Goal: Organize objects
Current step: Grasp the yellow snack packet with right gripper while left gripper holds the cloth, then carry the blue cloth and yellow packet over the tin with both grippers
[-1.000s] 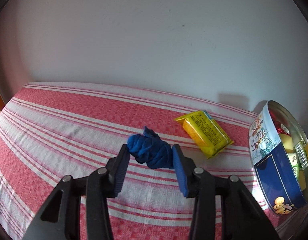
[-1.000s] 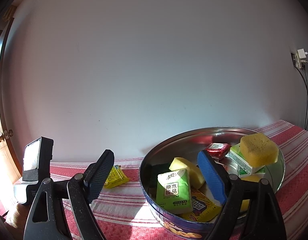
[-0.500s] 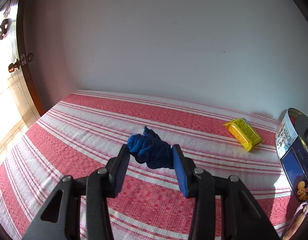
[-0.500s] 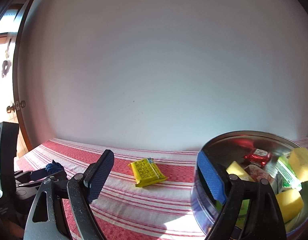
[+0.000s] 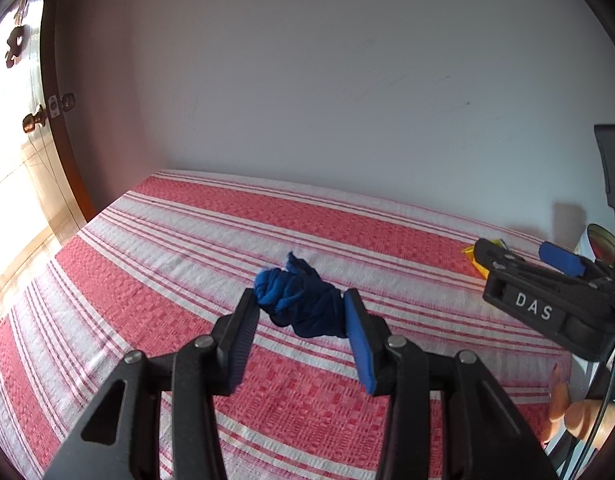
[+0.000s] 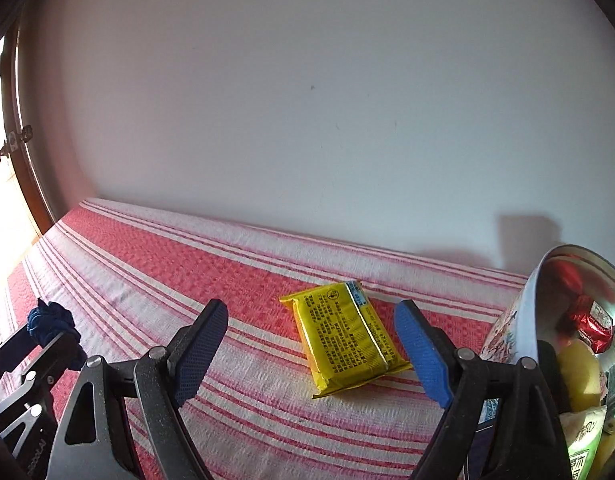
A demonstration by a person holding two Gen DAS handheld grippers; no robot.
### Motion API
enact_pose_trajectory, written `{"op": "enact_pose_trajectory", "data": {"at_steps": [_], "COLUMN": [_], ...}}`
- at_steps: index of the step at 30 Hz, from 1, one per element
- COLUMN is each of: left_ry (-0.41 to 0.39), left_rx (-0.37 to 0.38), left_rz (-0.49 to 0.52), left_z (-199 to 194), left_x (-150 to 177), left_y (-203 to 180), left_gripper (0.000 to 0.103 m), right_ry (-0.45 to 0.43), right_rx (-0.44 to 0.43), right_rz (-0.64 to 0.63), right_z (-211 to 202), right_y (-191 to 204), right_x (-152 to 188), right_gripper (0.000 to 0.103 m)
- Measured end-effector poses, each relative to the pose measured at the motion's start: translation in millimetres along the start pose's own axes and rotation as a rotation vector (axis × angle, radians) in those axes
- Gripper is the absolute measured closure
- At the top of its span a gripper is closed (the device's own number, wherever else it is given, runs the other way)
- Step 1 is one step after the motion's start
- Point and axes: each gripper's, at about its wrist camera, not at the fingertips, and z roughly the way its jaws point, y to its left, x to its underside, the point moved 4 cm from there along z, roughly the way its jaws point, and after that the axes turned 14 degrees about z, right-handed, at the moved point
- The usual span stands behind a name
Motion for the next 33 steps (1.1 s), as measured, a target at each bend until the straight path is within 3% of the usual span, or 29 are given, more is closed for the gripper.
{"op": "enact_pose_trajectory", "data": {"at_steps": [7,10,13,16,21,28,33], "left_ry": [0.014,0.02,0.023,0.027,0.025,0.011,-0.001], "left_rx": [0.0,0.001,0.002,0.003,0.0,-0.01,-0.021], "left_rz": [-0.009,-0.013,-0.019,-0.025,-0.025,-0.016,-0.004], "left_z": [3,5,6,7,6,4,3], "left_x": [1,2,2,3,3,1,0], "left_y": [2,2,2,2,1,0,1], "left_gripper": [0.06,0.06,0.06,0.06,0.06,0.06,0.06], "right_ry": [0.187,0.198,0.192,0.18,0.179,-0.011,-0.176], "right_rx": [0.072,0.108,0.103,0.084,0.037,-0.04,-0.071], "right_rz": [0.086,0.065,0.035,0.018,0.02,0.056,0.089], "right_z": [44,49,48,44,32,-22,-69], "right_y": [-19,-17,-10,-4,3,13,-3], "right_x": [2,2,2,2,8,9,20], "right_gripper": [0.016,0.016,0.025,0.05,0.051,0.05,0.05]}}
